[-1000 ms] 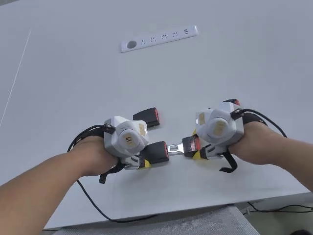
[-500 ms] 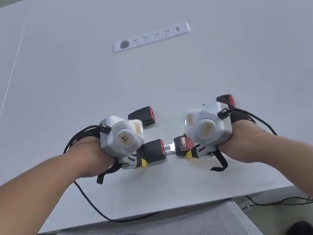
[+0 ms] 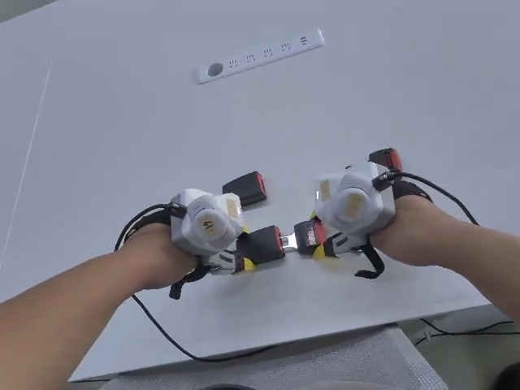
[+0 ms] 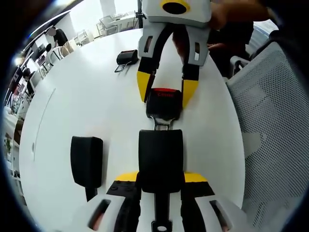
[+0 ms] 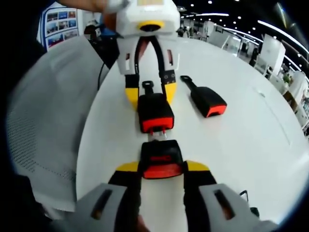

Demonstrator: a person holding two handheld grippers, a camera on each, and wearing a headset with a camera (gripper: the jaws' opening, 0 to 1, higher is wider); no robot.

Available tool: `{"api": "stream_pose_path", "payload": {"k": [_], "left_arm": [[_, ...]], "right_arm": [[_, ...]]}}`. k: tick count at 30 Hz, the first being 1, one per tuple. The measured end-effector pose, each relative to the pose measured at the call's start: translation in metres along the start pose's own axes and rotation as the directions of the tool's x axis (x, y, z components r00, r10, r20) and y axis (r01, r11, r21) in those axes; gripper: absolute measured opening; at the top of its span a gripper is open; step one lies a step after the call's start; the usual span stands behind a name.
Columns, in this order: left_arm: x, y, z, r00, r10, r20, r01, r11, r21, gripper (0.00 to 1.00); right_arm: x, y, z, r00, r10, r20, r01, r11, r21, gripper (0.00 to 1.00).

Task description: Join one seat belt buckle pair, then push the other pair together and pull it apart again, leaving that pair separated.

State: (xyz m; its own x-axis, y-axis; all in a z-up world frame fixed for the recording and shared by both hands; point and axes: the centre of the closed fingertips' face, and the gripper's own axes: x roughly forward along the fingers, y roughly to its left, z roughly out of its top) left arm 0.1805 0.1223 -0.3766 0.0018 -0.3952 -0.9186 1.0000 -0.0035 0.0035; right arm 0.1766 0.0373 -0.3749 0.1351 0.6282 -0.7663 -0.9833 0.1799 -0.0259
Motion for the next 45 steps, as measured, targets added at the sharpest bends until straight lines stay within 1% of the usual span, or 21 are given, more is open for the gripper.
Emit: {"api": "stream_pose_path", "payload": {"k": [4, 11, 20, 23, 24, 26, 27, 32, 35, 36, 37, 42, 45], "left_arm": [[0.0, -0.001, 0.001, 0.9998, 0.001, -0.02, -0.001, 1.0, 0.008, 0.32], [0.002, 0.0, -0.001, 0.9994, 0.0, -0.035, 0.0, 1.0, 0.008, 0.31], [0.002, 0.001, -0.003, 0.9995, 0.0, -0.031, 0.0, 1.0, 0.001, 0.31], [0.002, 0.001, -0.002, 0.9991, 0.002, -0.043, -0.002, 1.0, 0.002, 0.31], [0.002, 0.001, -0.002, 0.999, 0.002, -0.046, -0.002, 1.0, 0.003, 0.31], [0.002, -0.001, -0.001, 0.9981, 0.004, -0.062, -0.003, 1.0, 0.017, 0.31], [0.002, 0.0, -0.001, 0.998, 0.004, -0.064, -0.003, 1.0, 0.015, 0.31], [0.001, -0.001, -0.001, 0.9987, 0.003, -0.051, -0.003, 1.0, 0.006, 0.31], [0.001, 0.0, 0.0, 0.9988, -0.001, -0.049, 0.002, 1.0, 0.007, 0.31], [0.002, 0.001, 0.001, 0.9992, -0.001, -0.04, 0.002, 1.0, 0.018, 0.31], [0.003, 0.001, -0.001, 0.999, -0.003, -0.045, 0.003, 1.0, 0.01, 0.31], [0.001, -0.001, 0.0, 0.9992, 0.001, -0.041, -0.001, 1.0, 0.009, 0.31], [0.0, -0.002, 0.0, 0.9995, 0.0, -0.032, 0.0, 1.0, 0.01, 0.31]], "right_arm": [[0.002, 0.0, 0.002, 0.9999, 0.007, -0.013, -0.008, 1.0, -0.028, 0.32], [0.004, -0.002, 0.005, 0.9993, 0.016, -0.033, -0.018, 0.998, -0.054, 0.31], [0.003, -0.003, 0.004, 0.9989, 0.007, -0.047, -0.009, 0.999, -0.038, 0.31], [0.004, -0.003, 0.005, 0.9989, 0.005, -0.047, -0.006, 1.0, -0.024, 0.31], [0.005, -0.002, 0.007, 0.9992, 0.006, -0.04, -0.007, 1.0, -0.02, 0.31], [0.009, 0.0, 0.012, 0.9992, 0.004, -0.041, -0.005, 1.0, -0.026, 0.31], [0.01, 0.0, 0.013, 0.9989, 0.004, -0.046, -0.006, 1.0, -0.031, 0.31], [0.01, -0.002, 0.013, 0.9987, 0.012, -0.049, -0.014, 0.999, -0.034, 0.31], [0.012, -0.002, 0.015, 0.998, 0.009, -0.063, -0.011, 0.999, -0.035, 0.31], [0.012, 0.001, 0.014, 0.9968, 0.023, -0.077, -0.025, 0.999, -0.034, 0.31], [0.012, -0.001, 0.015, 0.9971, 0.016, -0.075, -0.019, 0.999, -0.04, 0.31], [0.011, -0.001, 0.014, 0.9967, 0.017, -0.079, -0.021, 0.999, -0.043, 0.31], [0.01, 0.0, 0.013, 0.9964, 0.02, -0.082, -0.025, 0.997, -0.068, 0.31]]}}
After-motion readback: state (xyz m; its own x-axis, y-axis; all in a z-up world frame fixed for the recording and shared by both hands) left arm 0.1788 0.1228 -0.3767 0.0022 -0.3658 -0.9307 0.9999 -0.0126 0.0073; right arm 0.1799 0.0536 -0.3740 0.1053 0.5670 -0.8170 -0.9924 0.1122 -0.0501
